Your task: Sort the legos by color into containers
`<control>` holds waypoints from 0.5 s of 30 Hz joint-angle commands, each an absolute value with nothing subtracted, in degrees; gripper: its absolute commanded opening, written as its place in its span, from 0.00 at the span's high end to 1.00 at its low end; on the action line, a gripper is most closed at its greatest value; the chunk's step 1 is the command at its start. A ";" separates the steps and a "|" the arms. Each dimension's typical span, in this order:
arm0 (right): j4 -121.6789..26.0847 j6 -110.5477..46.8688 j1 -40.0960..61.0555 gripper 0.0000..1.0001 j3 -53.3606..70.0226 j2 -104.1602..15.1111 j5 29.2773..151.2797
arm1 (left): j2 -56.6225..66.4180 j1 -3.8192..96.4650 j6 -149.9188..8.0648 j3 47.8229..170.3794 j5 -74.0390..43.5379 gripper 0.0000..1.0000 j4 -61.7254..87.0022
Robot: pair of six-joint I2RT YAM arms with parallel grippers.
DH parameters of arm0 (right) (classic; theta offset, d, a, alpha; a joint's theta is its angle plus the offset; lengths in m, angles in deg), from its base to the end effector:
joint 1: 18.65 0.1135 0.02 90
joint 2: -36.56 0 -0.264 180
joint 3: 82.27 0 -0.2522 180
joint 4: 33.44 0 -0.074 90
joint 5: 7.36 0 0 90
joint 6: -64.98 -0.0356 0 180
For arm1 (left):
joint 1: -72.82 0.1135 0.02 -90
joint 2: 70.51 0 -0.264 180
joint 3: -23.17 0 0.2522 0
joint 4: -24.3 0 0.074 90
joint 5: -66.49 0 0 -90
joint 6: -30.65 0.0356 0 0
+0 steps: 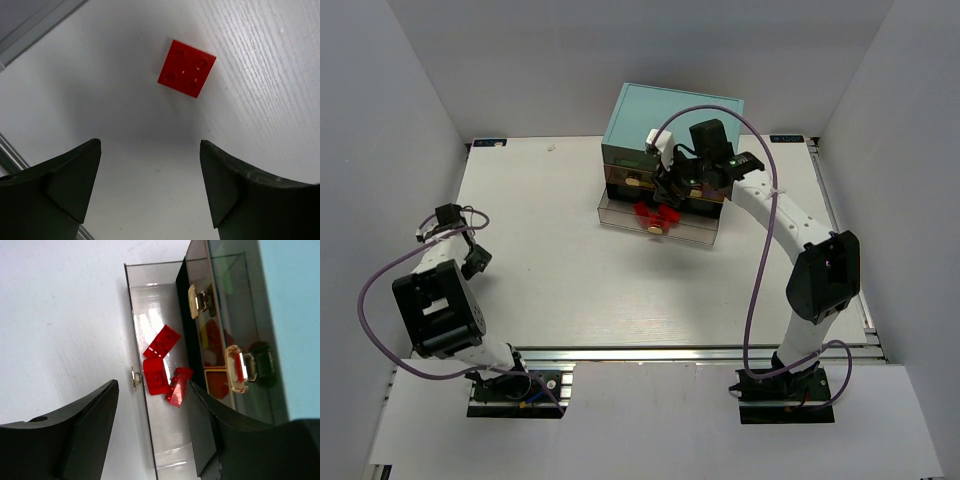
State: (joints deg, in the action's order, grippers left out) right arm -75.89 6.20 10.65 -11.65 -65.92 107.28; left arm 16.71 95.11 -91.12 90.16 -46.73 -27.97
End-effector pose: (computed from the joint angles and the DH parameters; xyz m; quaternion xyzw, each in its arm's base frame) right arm 0.3537 0.2155 0.3397 -0.5221 0.7012 0.1822 0.4501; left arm 0.2500 0.1176 0.1882 -0.4672 0.8485 0.1859 0.1649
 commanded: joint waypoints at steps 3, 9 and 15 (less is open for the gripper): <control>-76.20 4.77 10.27 0.38 -9.99 -63.11 109.44 | 20.88 96.82 -83.53 93.35 -43.64 0.11 -21.73; -76.29 4.33 10.09 0.38 -9.64 -62.85 109.97 | 24.67 98.57 -79.75 94.15 -44.52 0.18 -17.78; -76.73 4.16 9.92 0.38 -9.99 -63.11 109.97 | 27.66 98.57 -77.72 95.11 -42.85 0.34 -14.52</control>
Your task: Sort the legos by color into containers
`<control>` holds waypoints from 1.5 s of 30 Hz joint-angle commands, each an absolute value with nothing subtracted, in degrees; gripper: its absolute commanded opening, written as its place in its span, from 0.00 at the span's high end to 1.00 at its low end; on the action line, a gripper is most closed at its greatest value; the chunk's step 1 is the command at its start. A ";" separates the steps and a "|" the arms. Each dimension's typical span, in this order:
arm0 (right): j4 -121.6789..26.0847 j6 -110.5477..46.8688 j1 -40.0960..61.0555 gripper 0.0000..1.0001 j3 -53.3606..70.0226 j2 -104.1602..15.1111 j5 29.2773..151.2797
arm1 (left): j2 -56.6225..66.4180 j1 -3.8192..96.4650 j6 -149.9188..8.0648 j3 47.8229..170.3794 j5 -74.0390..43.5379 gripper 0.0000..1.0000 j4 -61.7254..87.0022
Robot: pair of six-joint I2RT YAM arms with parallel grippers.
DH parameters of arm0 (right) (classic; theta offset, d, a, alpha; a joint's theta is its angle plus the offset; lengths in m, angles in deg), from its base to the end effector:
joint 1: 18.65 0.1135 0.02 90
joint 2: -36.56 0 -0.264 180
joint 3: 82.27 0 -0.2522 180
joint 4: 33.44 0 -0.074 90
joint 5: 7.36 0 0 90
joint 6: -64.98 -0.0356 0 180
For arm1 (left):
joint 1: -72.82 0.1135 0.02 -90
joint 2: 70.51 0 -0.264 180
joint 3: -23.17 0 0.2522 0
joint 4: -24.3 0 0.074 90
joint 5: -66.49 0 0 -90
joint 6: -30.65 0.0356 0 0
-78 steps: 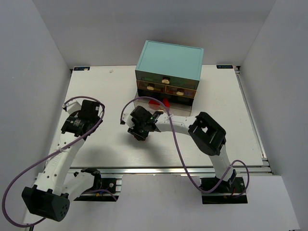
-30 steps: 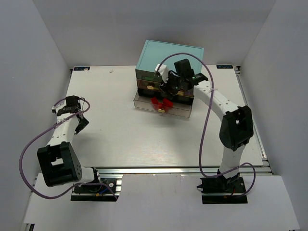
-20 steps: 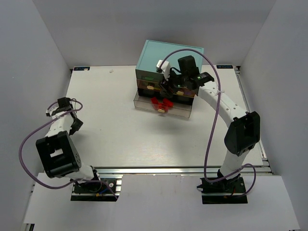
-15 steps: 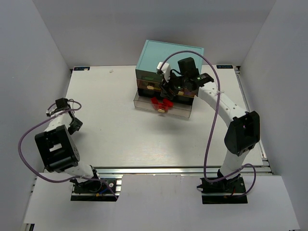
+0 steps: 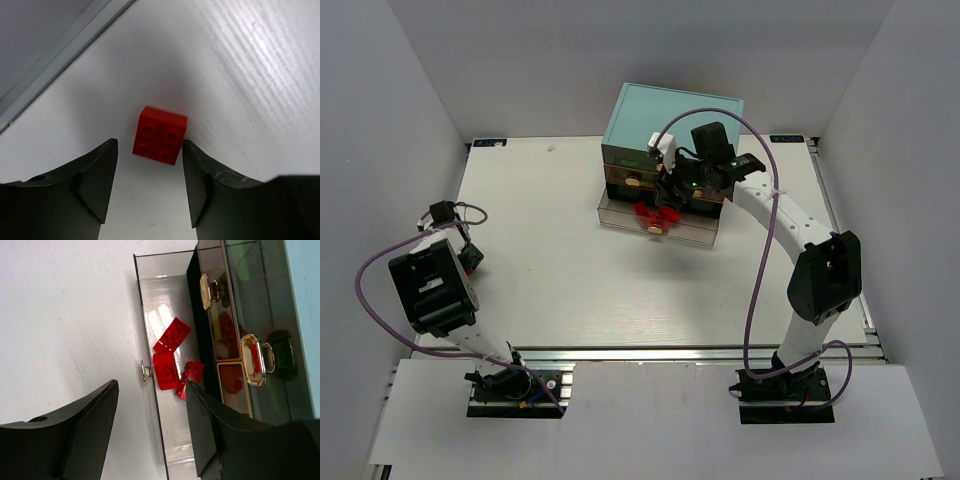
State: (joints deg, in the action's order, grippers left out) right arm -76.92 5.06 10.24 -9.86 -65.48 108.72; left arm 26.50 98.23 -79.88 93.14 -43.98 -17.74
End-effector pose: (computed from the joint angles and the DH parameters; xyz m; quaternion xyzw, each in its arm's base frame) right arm 0.3511 0.2116 0.3309 -0.5171 0.7132 0.1983 0.4297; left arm 0.2793 0.1465 0.1606 -0.4074 0.8784 0.1822 0.1711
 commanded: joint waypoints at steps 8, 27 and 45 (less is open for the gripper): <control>-77.35 3.81 9.65 0.38 -10.69 -63.02 109.53 | 31.80 98.57 -78.95 97.32 -38.64 0.68 -14.08; -71.55 -0.85 7.72 0.33 -7.00 -60.74 110.50 | 11.76 81.80 -99.32 88.00 15.25 0.96 10.08; -67.59 -1.30 6.40 0.34 -1.47 -56.00 111.03 | 32.05 59.47 -117.88 104.95 -1.88 0.96 15.03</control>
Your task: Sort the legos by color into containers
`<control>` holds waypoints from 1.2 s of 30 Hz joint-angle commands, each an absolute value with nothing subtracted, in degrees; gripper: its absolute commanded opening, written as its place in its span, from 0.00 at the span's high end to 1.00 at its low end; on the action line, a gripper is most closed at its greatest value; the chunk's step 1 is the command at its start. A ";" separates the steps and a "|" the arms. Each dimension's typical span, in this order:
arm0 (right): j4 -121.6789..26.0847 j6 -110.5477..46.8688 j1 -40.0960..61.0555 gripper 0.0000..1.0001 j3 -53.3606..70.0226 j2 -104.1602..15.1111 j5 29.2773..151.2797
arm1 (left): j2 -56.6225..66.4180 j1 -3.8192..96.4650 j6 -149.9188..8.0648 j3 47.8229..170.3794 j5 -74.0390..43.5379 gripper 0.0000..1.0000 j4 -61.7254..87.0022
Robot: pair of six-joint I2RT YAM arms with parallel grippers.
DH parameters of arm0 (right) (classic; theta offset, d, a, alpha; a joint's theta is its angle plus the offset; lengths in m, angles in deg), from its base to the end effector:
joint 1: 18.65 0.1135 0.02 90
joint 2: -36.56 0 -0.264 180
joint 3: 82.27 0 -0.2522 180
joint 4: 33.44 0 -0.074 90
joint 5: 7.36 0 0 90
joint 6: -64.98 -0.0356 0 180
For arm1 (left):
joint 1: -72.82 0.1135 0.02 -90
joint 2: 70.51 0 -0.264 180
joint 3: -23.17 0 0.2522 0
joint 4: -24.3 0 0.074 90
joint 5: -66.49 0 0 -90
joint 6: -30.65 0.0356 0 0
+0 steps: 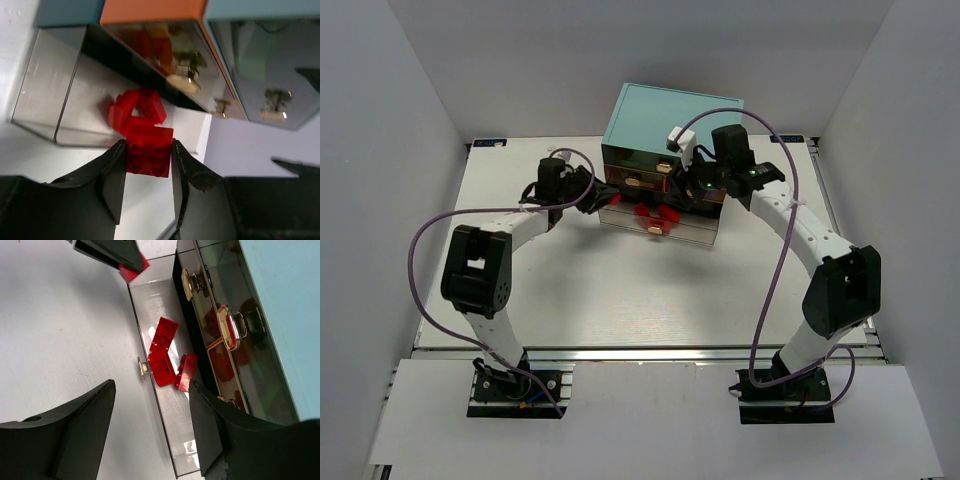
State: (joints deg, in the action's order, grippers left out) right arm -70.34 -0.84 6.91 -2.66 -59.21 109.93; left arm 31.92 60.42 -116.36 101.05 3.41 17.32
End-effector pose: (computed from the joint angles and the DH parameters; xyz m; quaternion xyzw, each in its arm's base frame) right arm 0.3423 0.1818 0.3401 -0.4612 0.7243 0.2122 0.4665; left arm 0.3837 -0.1009 0.2112 -0.2169 0.8283 -0.4374 0.2748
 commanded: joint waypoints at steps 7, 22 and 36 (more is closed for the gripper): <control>-68.11 0.37 6.31 0.29 0.73 -54.41 111.46 | 36.72 58.33 -117.45 111.81 -4.53 0.49 11.06; -90.17 35.69 7.89 1.00 -1.47 -62.31 123.69 | 25.95 59.73 -112.79 112.08 -5.22 0.85 6.68; -57.61 19.02 15.54 1.00 5.13 -75.76 78.99 | -8.44 61.31 -105.92 86.78 -19.03 0.28 -9.06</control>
State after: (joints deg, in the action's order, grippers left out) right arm -70.32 23.84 15.20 5.12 -74.38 93.07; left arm -5.76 61.14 -105.65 91.08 -16.11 -3.88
